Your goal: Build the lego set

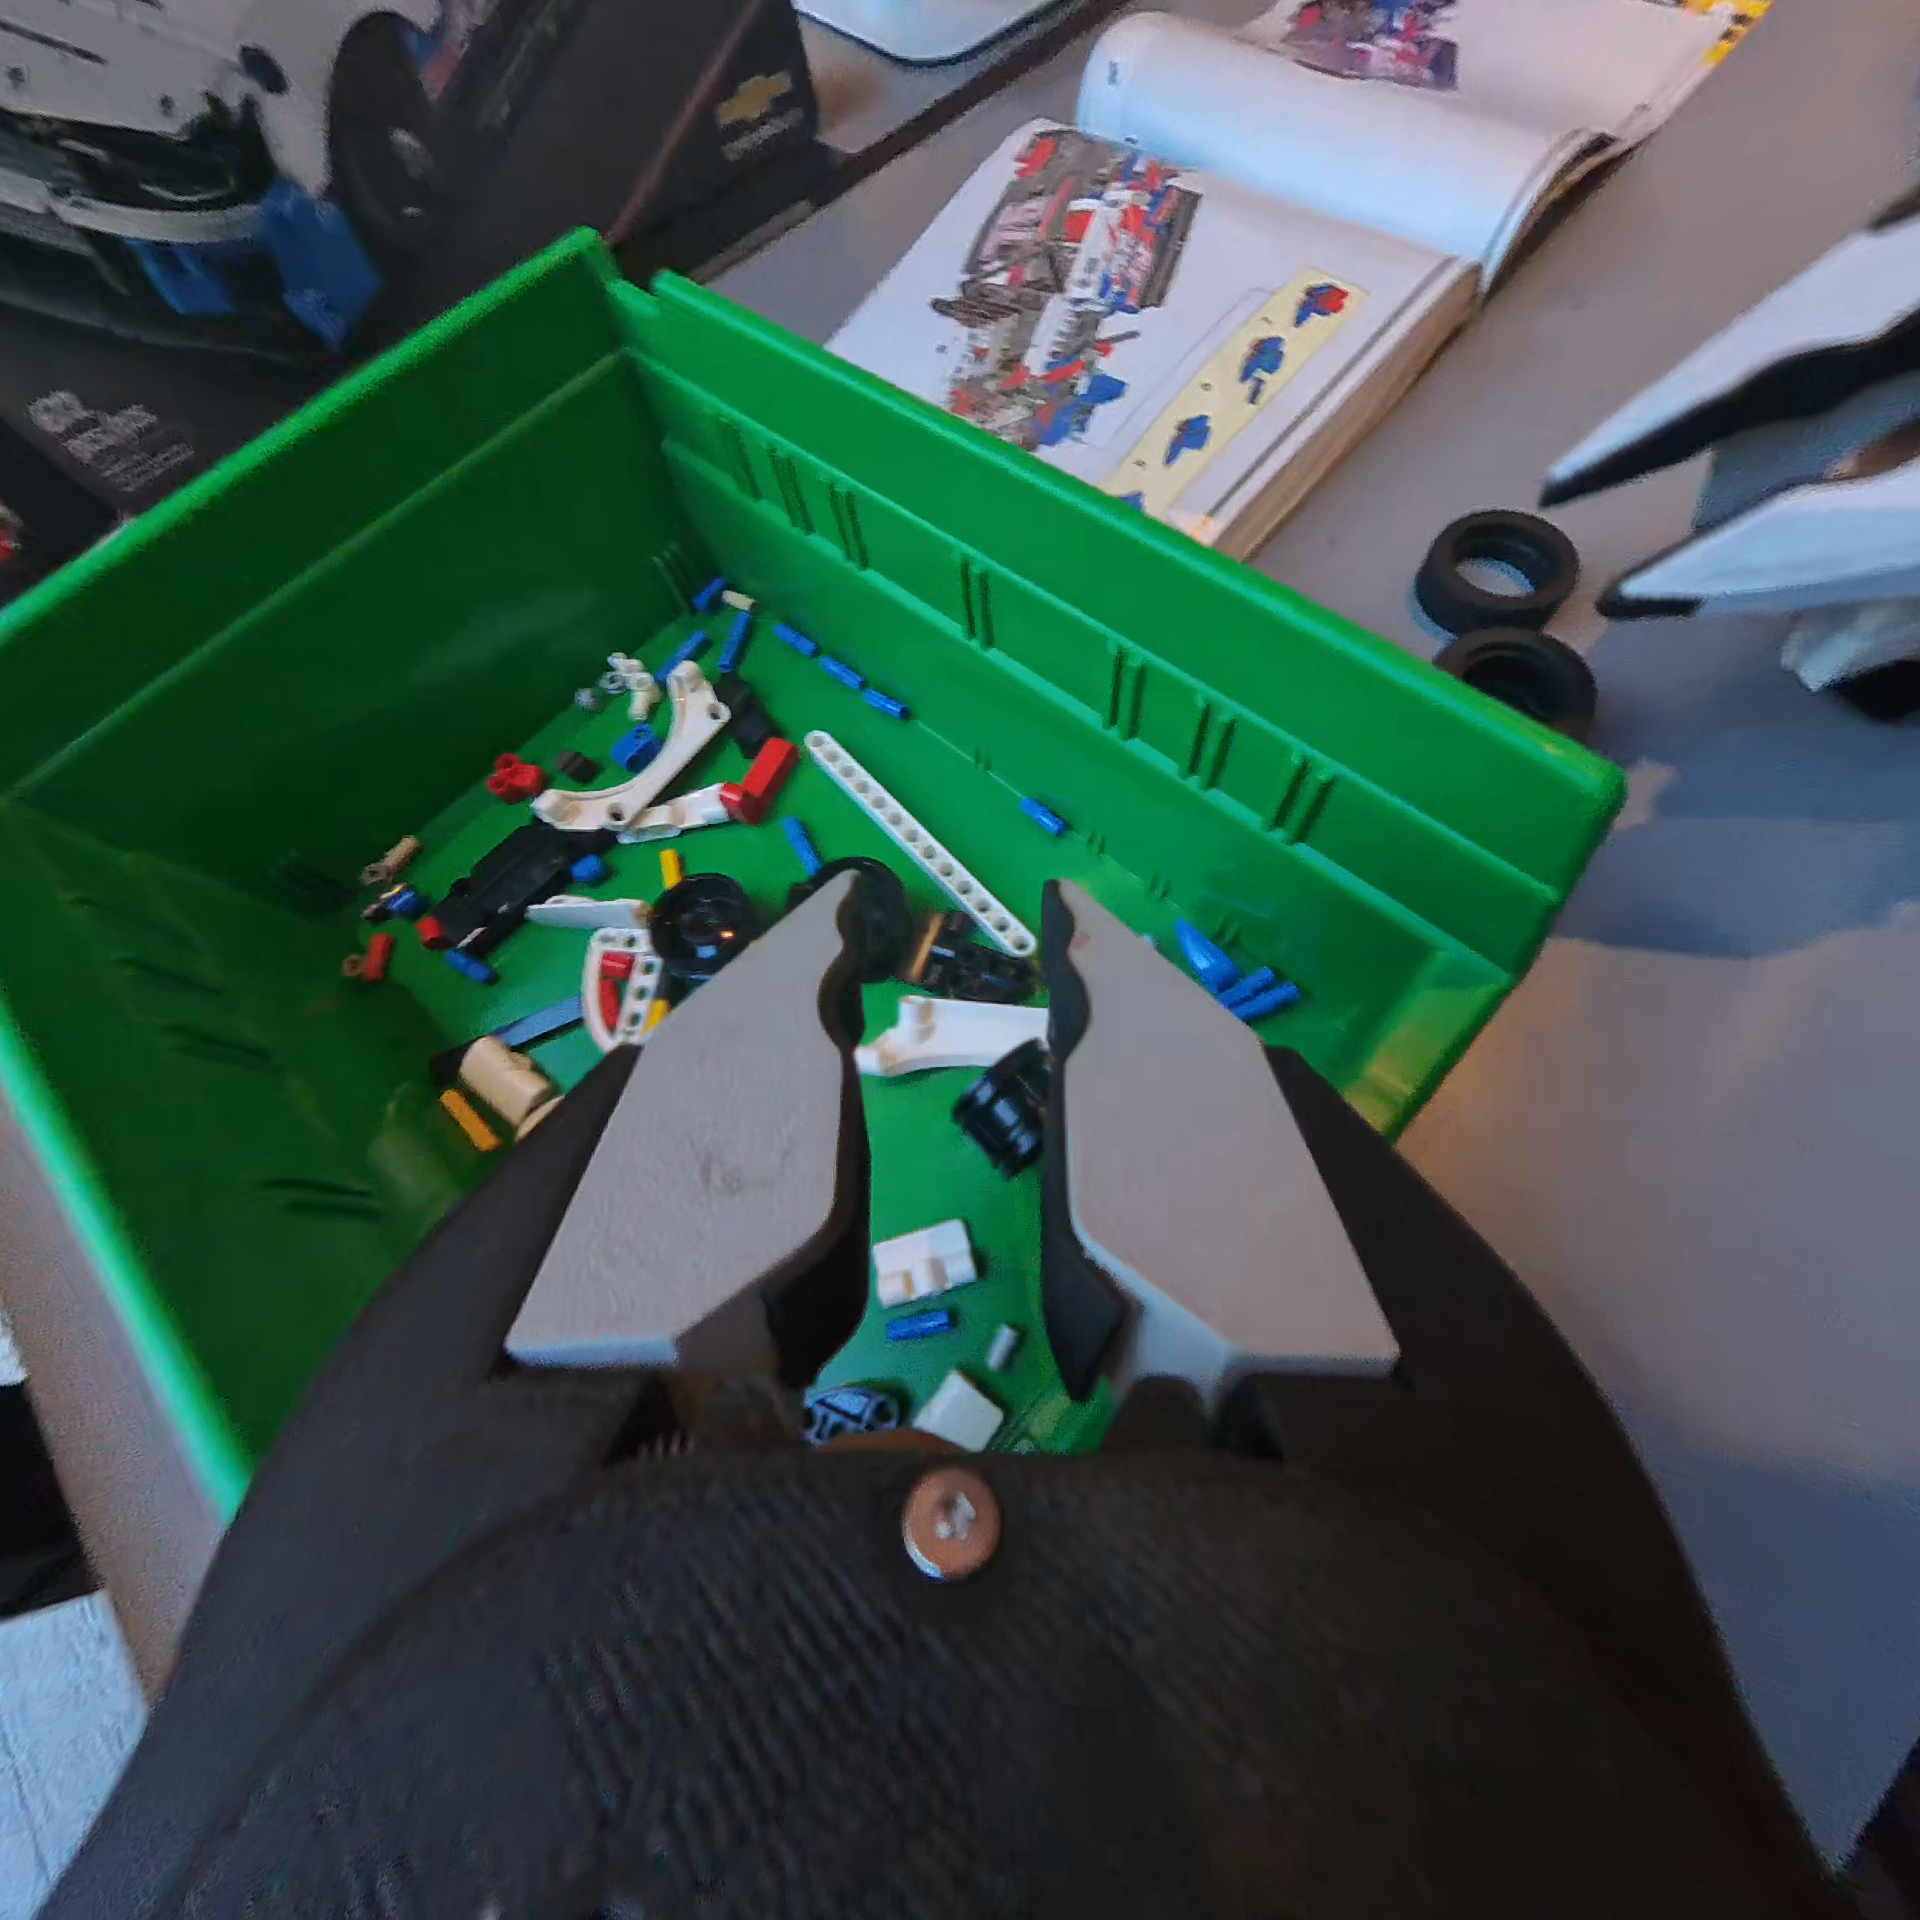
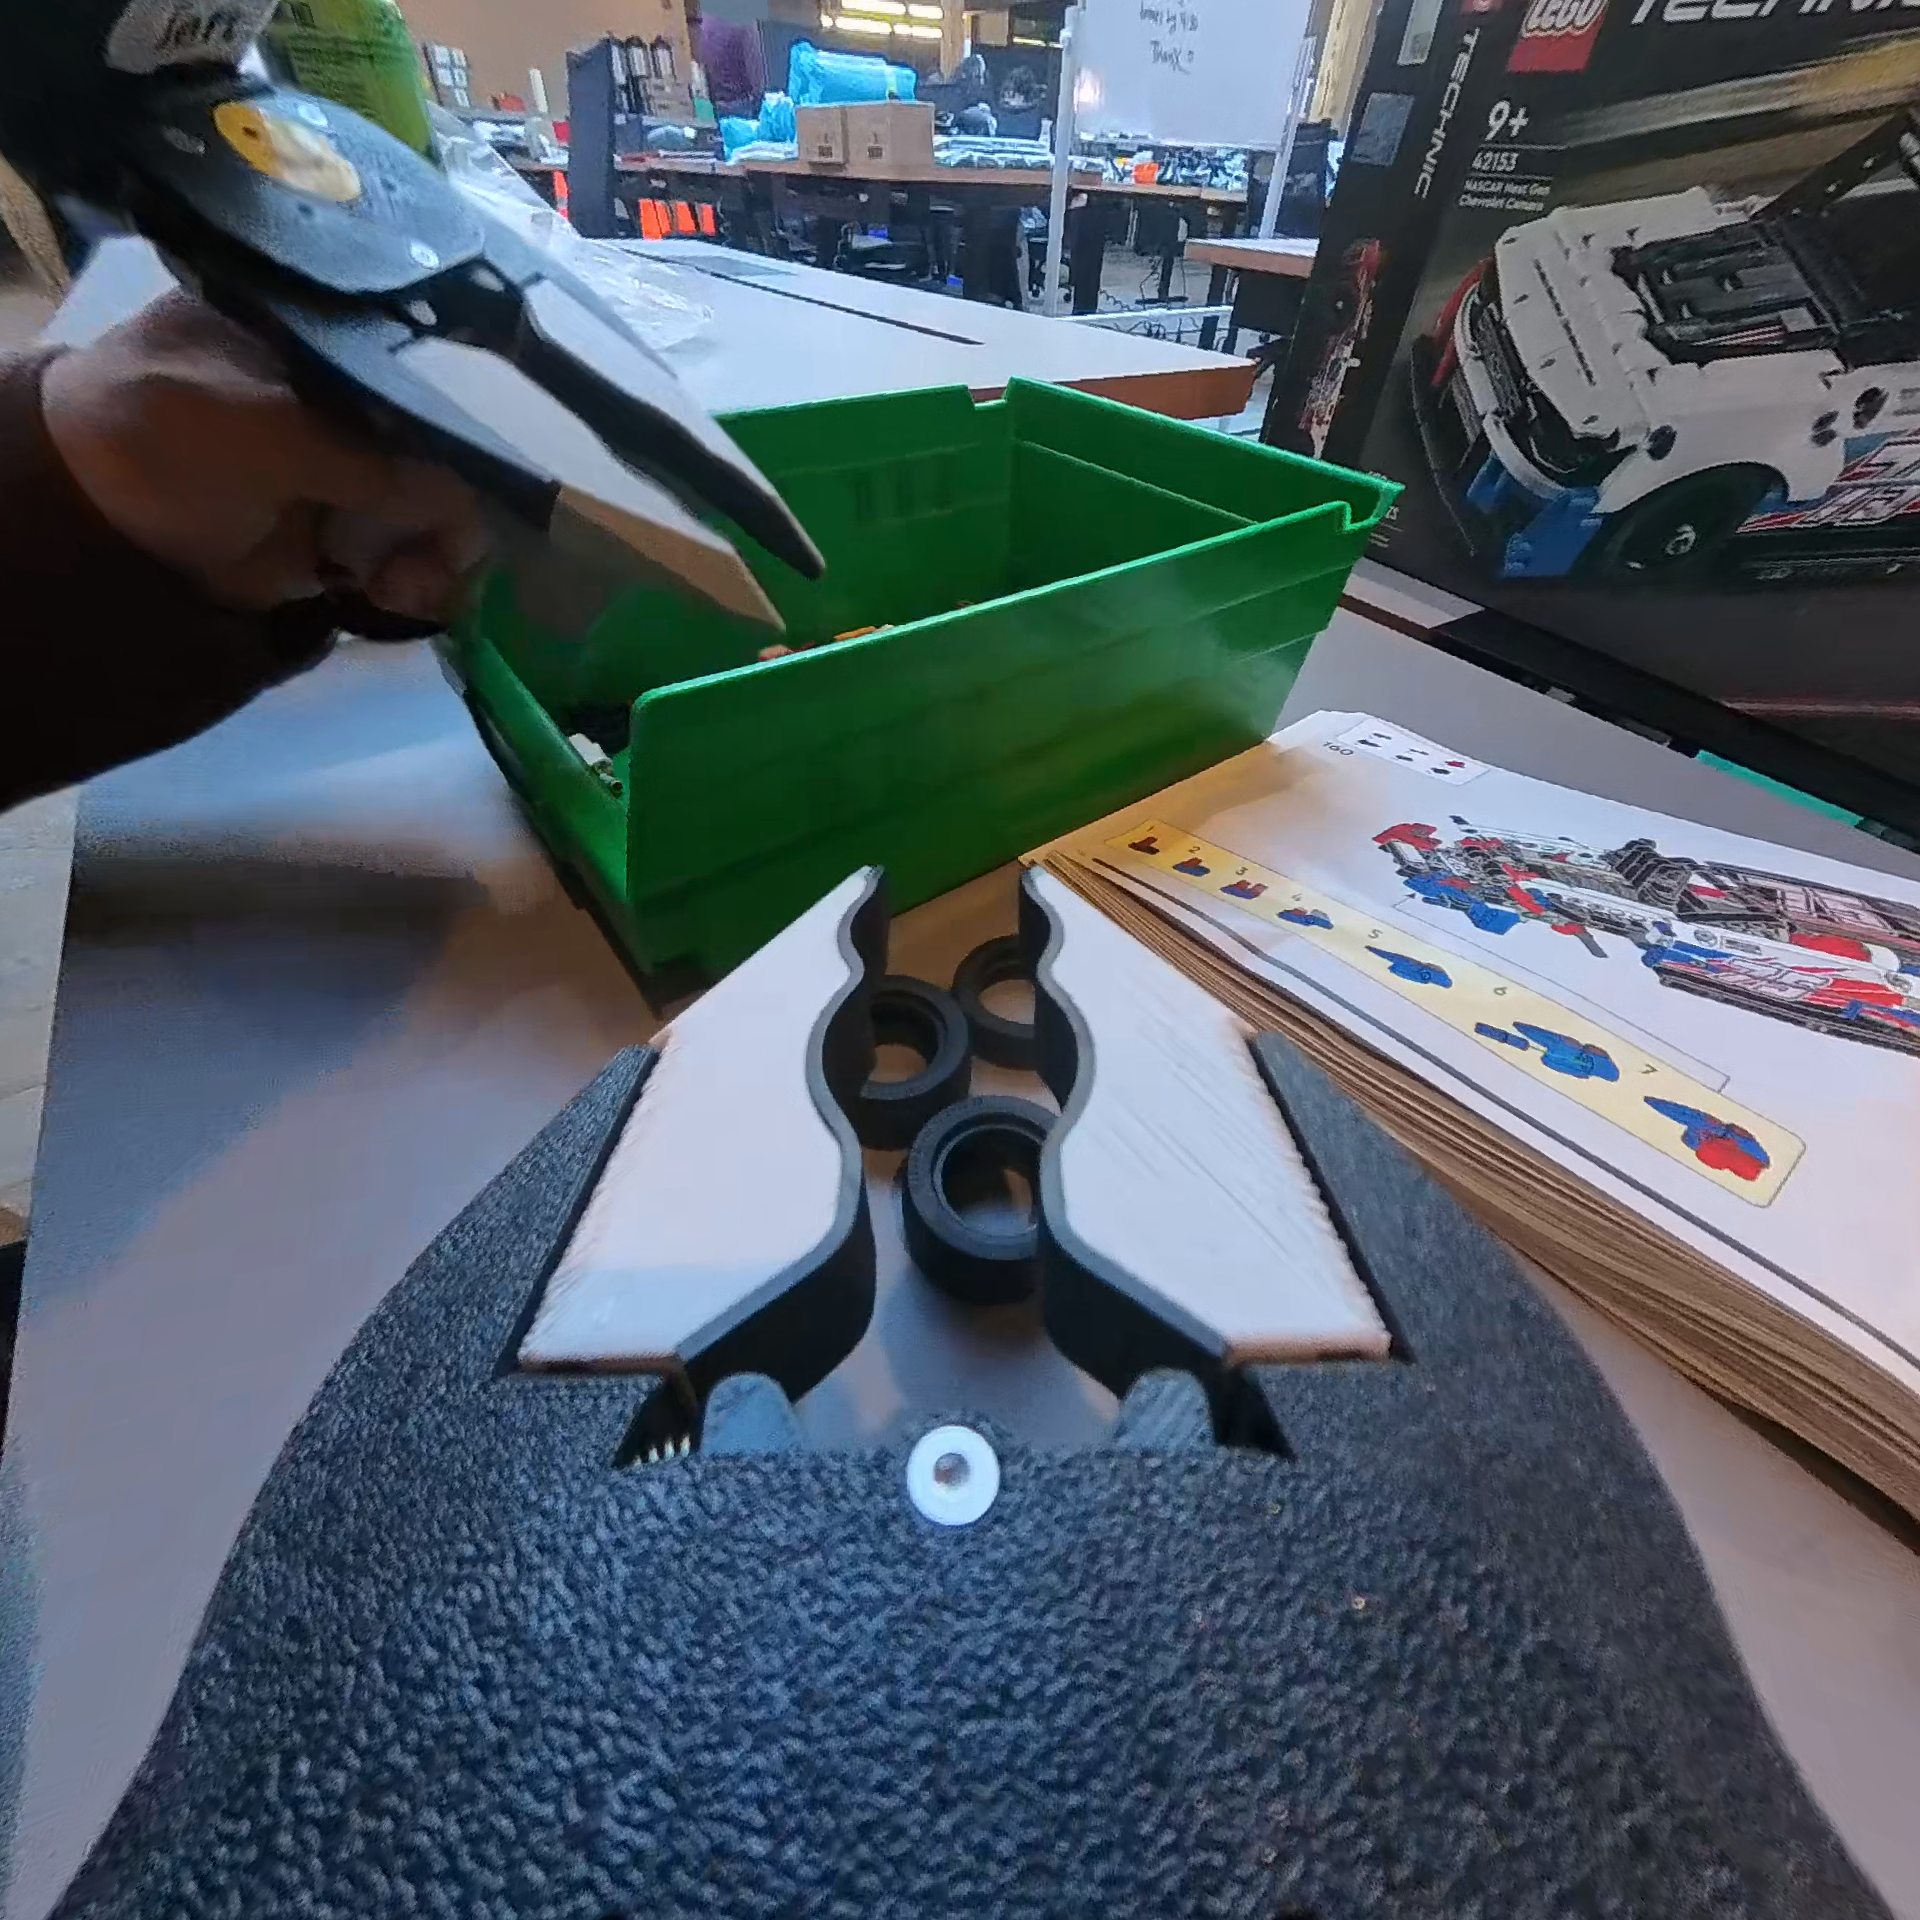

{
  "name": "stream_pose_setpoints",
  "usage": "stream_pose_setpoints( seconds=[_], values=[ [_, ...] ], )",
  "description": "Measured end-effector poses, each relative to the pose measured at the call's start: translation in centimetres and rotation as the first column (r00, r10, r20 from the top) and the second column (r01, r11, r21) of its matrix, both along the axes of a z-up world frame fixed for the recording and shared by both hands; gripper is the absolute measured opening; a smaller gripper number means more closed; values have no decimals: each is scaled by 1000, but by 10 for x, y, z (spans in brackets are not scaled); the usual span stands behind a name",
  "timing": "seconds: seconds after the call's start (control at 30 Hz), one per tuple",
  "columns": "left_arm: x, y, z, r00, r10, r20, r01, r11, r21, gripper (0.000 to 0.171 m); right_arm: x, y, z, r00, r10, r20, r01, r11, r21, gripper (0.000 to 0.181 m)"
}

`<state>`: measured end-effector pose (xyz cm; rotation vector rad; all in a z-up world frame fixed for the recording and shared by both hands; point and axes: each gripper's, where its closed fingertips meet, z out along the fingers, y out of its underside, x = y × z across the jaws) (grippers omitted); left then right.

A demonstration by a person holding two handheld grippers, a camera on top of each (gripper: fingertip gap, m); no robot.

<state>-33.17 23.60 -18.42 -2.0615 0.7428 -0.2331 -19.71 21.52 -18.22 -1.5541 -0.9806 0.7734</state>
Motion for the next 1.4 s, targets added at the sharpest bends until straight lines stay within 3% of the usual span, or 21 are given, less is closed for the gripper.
stream_pose_setpoints(
  seconds=[0.1,0.17,0.27,0.43,0.57,0.73,0.87,1.0,1.1,1.27,1.4],
  values=[
    [-8,7,25,999,45,11,-45,999,0,29,0,-1,1,1000,7,-10,-7,1000,1,24],
    [-25,19,33,991,121,-52,-123,992,-28,31,1,-1,2,1000,11,-15,-11,1000,-3,24],
    [-51,45,48,968,226,-111,-230,973,-29,34,1,-2,3,1000,15,-25,-15,1000,-5,24],
    [-71,91,66,956,279,-96,-281,960,-10,31,2,-2,4,1000,3,-28,-3,1000,10,25],
    [-81,113,41,957,247,-150,-272,945,-182,29,3,-3,5,1000,-1,-25,2,1000,29,25],
    [-81,95,-11,949,79,-304,-211,878,-430,18,3,-5,6,1000,-4,-26,6,999,48,25],
    [-92,69,-43,866,-88,-492,-228,806,-546,13,3,-4,6,1000,-5,-26,6,999,48,25],
    [-107,47,-63,778,-216,-590,-286,713,-640,13,4,-4,6,1000,-4,-30,6,999,41,25],
    [-105,49,-71,778,-247,-578,-271,699,-662,10,4,-4,6,999,-4,-34,5,999,35,25],
    [-96,55,-77,826,-228,-515,-253,666,-702,2,5,-3,7,999,-6,-41,7,999,34,25],
    [-91,57,-76,835,-231,-499,-236,669,-705,1,5,-4,7,999,-4,-44,5,999,33,25]
  ],
)
